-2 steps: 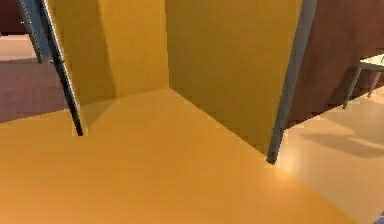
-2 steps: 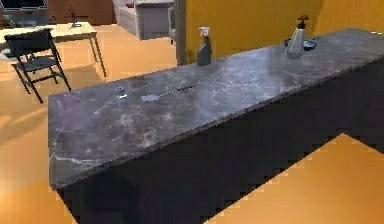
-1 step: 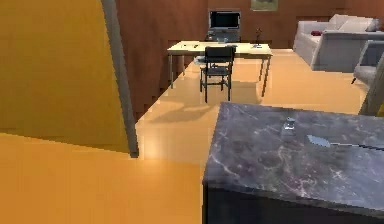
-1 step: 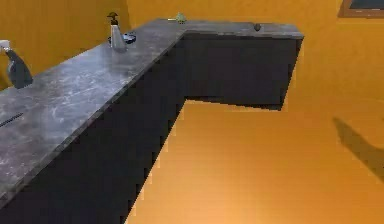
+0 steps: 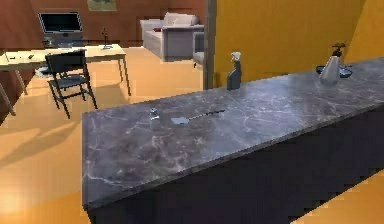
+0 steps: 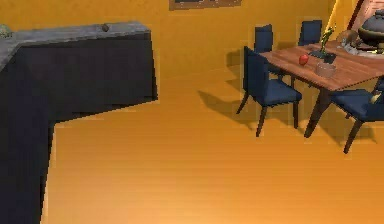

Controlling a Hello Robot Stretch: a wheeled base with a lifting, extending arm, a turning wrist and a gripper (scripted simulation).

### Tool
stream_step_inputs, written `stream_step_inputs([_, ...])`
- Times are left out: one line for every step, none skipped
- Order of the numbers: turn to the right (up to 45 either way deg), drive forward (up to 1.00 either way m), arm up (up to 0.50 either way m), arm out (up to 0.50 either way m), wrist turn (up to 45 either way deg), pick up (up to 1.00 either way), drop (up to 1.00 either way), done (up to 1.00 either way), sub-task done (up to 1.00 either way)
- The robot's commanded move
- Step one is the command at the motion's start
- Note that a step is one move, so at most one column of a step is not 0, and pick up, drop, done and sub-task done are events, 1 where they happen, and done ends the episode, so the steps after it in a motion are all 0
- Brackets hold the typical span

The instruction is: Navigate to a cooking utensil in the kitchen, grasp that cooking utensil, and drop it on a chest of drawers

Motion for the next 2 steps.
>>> stream_step_inputs([0.0,0.30,0.00,0.00,0.0,0.00,0.00,0.00,0.00])
stream_step_inputs([-45.0,0.00,0.00,0.00,0.0,0.00,0.00,0.00,0.00])
